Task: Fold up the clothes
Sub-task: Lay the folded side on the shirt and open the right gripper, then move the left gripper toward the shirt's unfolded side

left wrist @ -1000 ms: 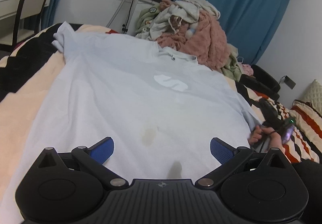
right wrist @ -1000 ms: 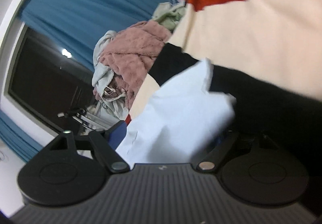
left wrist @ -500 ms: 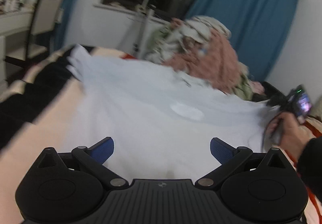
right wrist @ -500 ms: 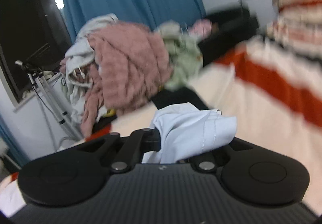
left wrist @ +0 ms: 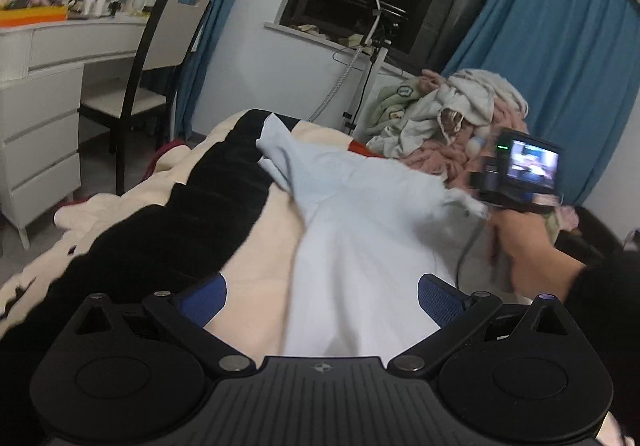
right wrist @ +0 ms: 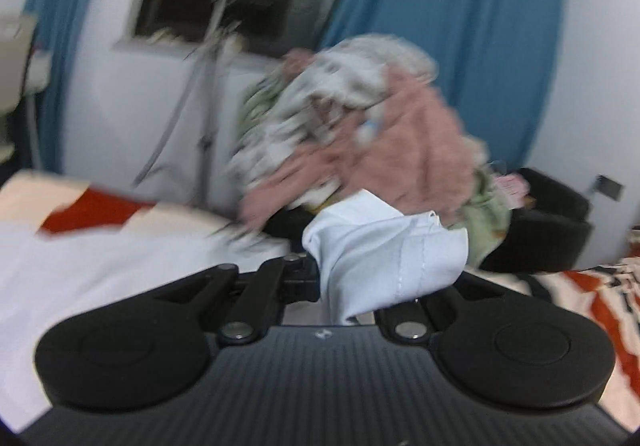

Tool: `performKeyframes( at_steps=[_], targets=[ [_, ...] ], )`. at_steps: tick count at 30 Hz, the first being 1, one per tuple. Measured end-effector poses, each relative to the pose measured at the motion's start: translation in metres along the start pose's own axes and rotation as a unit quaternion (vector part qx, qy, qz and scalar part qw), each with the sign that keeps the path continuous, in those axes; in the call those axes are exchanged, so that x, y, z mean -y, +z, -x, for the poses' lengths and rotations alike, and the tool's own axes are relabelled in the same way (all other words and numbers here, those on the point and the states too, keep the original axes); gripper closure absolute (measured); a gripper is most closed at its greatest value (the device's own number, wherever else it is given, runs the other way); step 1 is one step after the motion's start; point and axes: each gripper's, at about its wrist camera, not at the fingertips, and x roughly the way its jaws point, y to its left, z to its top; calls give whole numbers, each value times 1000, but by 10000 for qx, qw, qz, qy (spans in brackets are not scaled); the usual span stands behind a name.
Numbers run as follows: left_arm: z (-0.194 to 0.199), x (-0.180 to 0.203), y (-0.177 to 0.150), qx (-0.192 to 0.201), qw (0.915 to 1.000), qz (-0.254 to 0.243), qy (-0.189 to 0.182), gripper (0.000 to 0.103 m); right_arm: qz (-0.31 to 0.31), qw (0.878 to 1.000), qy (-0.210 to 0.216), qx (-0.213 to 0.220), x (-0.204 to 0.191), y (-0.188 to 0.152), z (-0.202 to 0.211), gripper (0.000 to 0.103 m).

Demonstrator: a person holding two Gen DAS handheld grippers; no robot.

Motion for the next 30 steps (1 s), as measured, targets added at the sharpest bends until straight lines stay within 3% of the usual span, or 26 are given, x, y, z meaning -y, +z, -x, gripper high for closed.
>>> performKeyframes(
  at_steps=[4,5,6,8,11,16,20,26,30],
  targets=[
    [-24,-7,-2,-125,9996,-108,211,0,-24,9977,388,-549,-42,-17,-22,87],
    [-30,-9,-2,-176,9996,-97,220,0,-99,9963,531,-664,-43,-17,-25,69],
    [-35,-10,-4,-239,9994,-103,229,0,-174,9945,673,-778,-44,-18,-28,36],
    [-43,-11,-6,-376,9990,-120,216,0,-382,9894,1005,-972,-43,-17,-29,5],
    [-47,-9,-9,-506,9986,-119,106,0,-699,9786,1610,-1075,-37,-11,-13,6],
    [-35,3,-12,-430,9984,-357,93,0,-936,9739,1957,-662,-9,2,63,6],
    [-6,11,-14,-104,9991,-386,-170,0,-1209,9692,2111,-386,34,-2,134,6],
    [25,40,-25,76,9956,-892,-286,0,-1160,9735,1973,39,101,-40,256,6],
    [47,54,-31,132,9932,-1109,-335,0,-1244,9733,1928,-61,134,-83,320,6]
  ],
)
